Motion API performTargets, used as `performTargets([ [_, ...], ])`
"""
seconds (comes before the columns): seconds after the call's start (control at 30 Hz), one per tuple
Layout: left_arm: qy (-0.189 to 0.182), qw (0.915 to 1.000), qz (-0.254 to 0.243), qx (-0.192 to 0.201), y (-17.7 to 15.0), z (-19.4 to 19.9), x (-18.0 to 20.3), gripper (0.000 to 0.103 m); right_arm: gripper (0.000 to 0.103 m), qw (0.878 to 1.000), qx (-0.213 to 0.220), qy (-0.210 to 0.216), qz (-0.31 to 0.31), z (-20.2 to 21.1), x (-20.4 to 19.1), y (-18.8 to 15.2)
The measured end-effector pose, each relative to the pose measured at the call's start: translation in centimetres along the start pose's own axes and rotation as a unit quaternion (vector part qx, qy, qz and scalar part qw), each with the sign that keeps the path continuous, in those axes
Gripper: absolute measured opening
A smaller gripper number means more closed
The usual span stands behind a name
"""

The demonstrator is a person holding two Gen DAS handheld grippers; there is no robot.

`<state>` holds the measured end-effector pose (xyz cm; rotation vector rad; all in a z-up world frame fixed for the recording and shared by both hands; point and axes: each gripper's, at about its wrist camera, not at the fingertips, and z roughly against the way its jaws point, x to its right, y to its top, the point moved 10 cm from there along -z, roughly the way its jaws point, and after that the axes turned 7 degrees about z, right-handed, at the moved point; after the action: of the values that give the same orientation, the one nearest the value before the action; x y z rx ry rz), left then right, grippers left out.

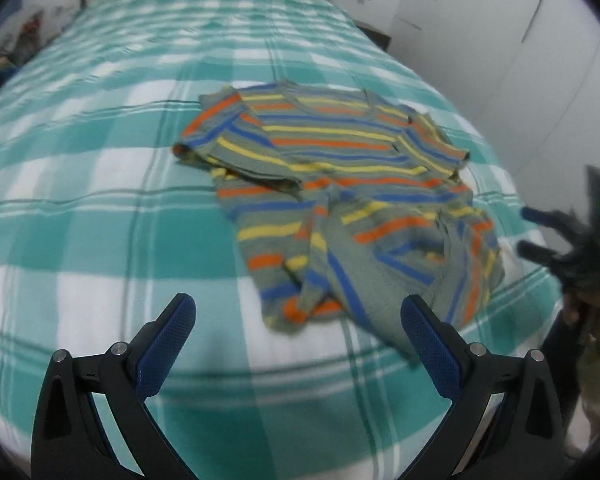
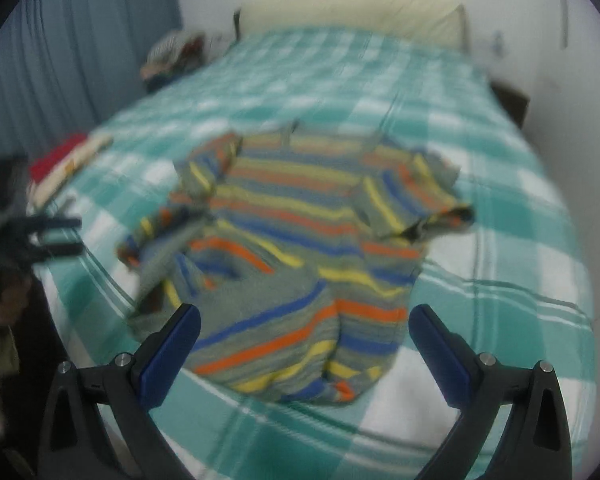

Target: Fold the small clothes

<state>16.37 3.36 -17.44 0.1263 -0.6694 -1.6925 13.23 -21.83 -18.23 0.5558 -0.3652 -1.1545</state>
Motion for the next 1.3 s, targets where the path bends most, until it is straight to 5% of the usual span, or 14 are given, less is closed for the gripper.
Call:
performTargets([
  [0.17, 0.024, 0.9952, -0.094, -0.014, 2.1, -3.8, 2.3, 0.097, 0.069, 0.997, -0.056, 0.045, 0.033, -4.7, -0.6, 0.3],
  [0.23, 0.029, 0.9929, -0.111, -0.031, 2.3, -5.2, 2.7, 0.075, 0.059, 0.993, -0.085, 0.045, 0.068, -6.4, -1.3, 0.1],
  [0.37, 0.034, 0.9893, -0.128, -0.061, 2.5, -7.5, 3.1, 0.058, 0.043, 0.985, -0.128, 0.054, 0.098, -8.4, -2.2, -0.6],
  [0.43, 0.034, 0.9868, -0.142, -0.070, 2.0, -7.9, 3.4, 0.012, 0.017, 0.984, -0.139, 0.061, 0.094, -8.6, -2.2, -0.8],
  [0.47, 0.037, 0.9851, -0.151, -0.073, 1.7, -7.9, 3.5, 0.005, 0.010, 0.984, -0.133, 0.065, 0.094, -8.1, -2.3, -0.7],
  [0.73, 0.016, 0.9835, -0.180, 0.004, 0.6, -0.4, 3.5, 0.004, 0.006, 0.991, -0.045, 0.079, 0.097, 1.4, -2.6, -0.1],
  [0.9, -0.004, 0.9850, -0.169, 0.031, -2.6, 6.3, 0.9, 0.004, 0.006, 0.992, -0.006, 0.068, 0.103, 8.3, -2.6, -3.1],
  [1.17, 0.026, 0.9940, -0.100, -0.036, -11.4, 7.5, -3.8, 0.007, 0.008, 0.994, -0.092, 0.022, 0.052, 9.2, -0.2, -14.6],
  [1.3, 0.002, 0.9995, -0.030, -0.013, -10.3, 7.6, -5.0, 0.071, 0.047, 0.995, -0.090, 0.031, -0.029, 10.0, 1.3, -16.9],
])
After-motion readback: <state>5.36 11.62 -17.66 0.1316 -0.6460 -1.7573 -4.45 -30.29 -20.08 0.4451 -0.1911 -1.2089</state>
